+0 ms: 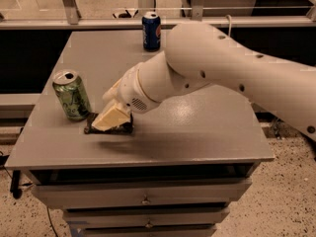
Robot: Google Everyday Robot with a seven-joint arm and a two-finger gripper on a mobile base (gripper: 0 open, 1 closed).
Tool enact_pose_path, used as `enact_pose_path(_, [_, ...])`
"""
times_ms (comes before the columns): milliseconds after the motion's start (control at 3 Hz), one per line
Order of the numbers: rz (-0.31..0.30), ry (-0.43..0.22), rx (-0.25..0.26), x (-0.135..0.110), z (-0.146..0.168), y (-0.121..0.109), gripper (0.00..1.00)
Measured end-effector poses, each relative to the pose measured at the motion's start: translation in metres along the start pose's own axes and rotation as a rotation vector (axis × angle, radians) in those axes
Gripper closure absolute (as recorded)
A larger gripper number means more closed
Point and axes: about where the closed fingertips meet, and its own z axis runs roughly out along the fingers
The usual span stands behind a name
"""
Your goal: Move rxbar chocolate near green can
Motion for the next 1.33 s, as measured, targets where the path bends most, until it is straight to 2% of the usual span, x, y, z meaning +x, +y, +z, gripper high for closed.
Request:
enact_pose_path(333, [0.006,0.005,-0.005,0.002,0.002,0.002,0.0])
enact_pose_path(667, [0.029,0.012,-0.007,0.019,-0.016,-0.006,0.0])
enact_pose_path(1000, [0.074,0.023,0.03,0.062,-0.064,-0.038,0.0])
enact_pose_path(1333, [0.123,0.035,0.105,0.106,-0.12,-0.078,0.0])
